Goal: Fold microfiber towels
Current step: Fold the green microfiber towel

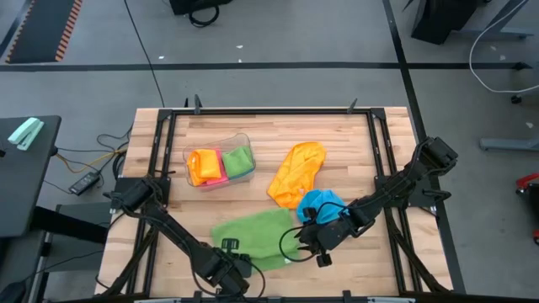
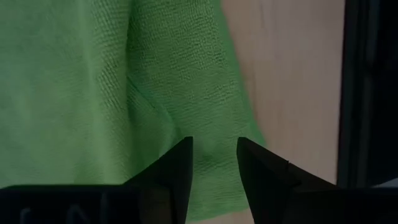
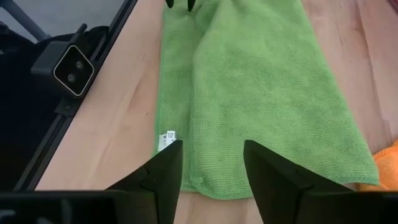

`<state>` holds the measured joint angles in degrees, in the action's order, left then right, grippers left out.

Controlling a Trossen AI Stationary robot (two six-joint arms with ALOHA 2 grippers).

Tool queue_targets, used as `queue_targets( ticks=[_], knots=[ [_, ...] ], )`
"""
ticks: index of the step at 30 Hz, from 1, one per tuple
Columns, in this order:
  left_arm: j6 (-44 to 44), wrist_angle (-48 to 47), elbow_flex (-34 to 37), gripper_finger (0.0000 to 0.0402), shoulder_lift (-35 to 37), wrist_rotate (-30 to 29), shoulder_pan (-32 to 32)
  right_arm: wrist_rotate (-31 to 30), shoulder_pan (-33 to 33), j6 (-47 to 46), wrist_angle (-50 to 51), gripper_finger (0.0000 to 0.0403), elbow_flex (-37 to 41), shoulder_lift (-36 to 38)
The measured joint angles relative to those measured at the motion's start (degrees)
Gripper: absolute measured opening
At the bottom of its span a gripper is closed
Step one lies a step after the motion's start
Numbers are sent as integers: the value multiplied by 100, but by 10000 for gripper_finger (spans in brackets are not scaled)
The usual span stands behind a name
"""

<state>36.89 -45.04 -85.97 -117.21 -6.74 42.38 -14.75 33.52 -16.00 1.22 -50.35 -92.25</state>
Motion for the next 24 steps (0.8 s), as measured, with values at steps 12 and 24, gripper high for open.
queue_targets(
  ticks=[12, 24],
  knots=[
    [-378, -79, 6, 151, 108, -373, -162, -38, -76, 111, -23, 177, 0, 0],
    [-302, -157, 210, 128, 96, -78, -242, -38, -92, 133, -62, 177, 0, 0]
  ],
)
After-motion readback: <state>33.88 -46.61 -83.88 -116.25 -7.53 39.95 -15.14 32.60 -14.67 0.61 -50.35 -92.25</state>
